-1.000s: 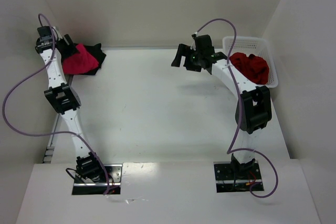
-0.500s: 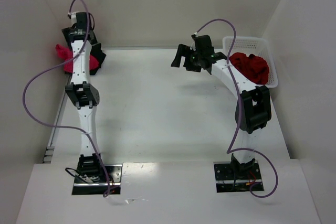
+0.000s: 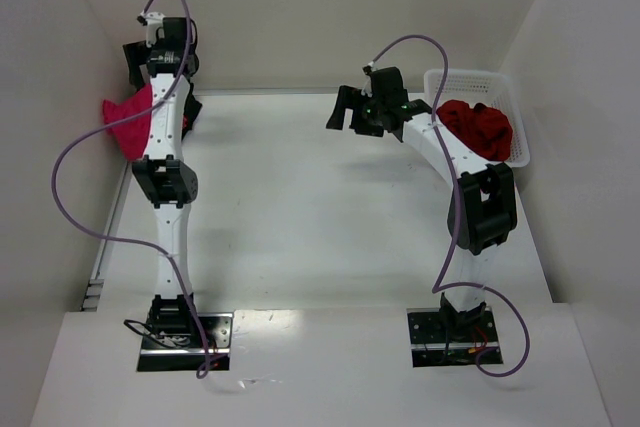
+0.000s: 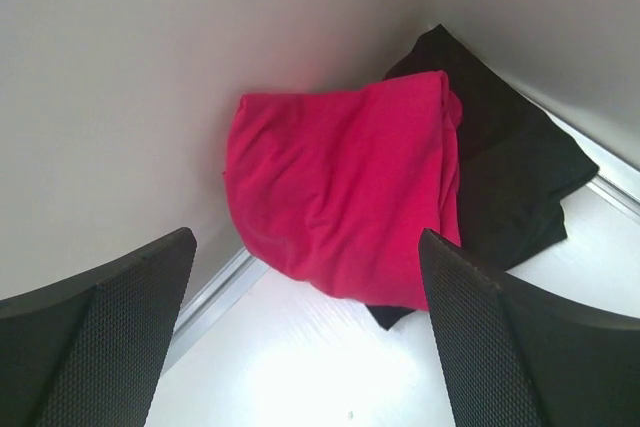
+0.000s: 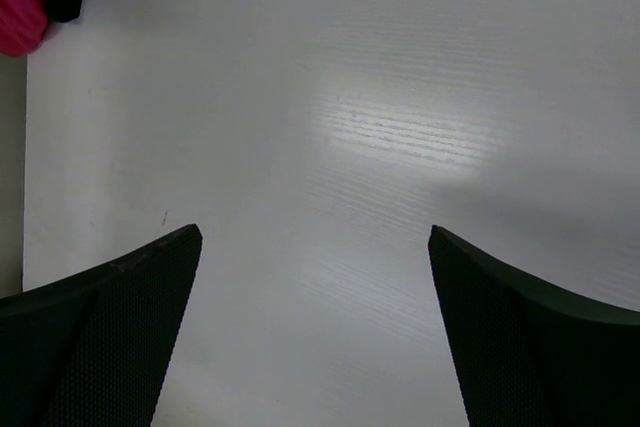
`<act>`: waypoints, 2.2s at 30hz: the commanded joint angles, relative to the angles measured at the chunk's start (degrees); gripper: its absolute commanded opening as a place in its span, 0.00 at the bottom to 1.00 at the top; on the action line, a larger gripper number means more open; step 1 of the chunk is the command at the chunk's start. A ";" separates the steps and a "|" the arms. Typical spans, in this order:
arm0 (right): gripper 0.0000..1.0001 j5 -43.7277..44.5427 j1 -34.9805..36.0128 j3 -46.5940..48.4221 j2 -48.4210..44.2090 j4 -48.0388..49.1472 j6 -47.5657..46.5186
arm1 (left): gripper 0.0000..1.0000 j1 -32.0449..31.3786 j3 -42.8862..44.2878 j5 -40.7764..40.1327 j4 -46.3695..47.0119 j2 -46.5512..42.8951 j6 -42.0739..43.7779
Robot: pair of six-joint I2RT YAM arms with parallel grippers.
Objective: Fold and stack the t-shirts
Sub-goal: Put the neatly folded tshirt into the corner of the board with the left arm
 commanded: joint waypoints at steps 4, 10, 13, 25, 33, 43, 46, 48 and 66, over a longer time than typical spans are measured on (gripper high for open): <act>1.00 -0.68 0.52 1.73 -1.62 -0.02 -2.52 | 1.00 -0.97 4.29 -0.02 1.34 9.41 0.04; 1.00 -2.08 -0.10 3.13 0.05 -2.82 -2.52 | 1.00 -0.97 11.85 -0.73 1.34 18.73 -6.29; 1.00 -2.61 -0.10 5.77 1.37 -4.77 -2.52 | 1.00 -0.97 12.38 -0.56 2.56 21.45 -8.50; 1.00 -3.14 -0.10 7.62 3.83 -6.09 0.30 | 1.00 0.88 12.39 -1.79 4.31 23.14 -9.30; 1.00 -3.14 -0.10 7.62 3.83 -6.09 0.82 | 0.97 3.34 12.39 -2.49 7.66 24.27 -9.28; 1.00 -3.14 -0.10 9.81 5.59 -7.32 1.35 | 0.96 4.48 12.39 3.49 5.91 23.66 -20.09; 1.00 -3.14 -0.10 9.82 5.59 -7.85 1.88 | 0.96 5.01 12.39 7.42 5.91 22.44 -21.67; 1.00 -3.14 -0.10 9.82 5.59 -7.85 1.88 | 0.96 5.01 12.39 11.29 5.91 21.81 -21.68; 1.00 -3.66 -0.10 10.35 6.65 -7.85 2.41 | 0.98 3.87 12.39 8.51 7.22 19.00 -24.85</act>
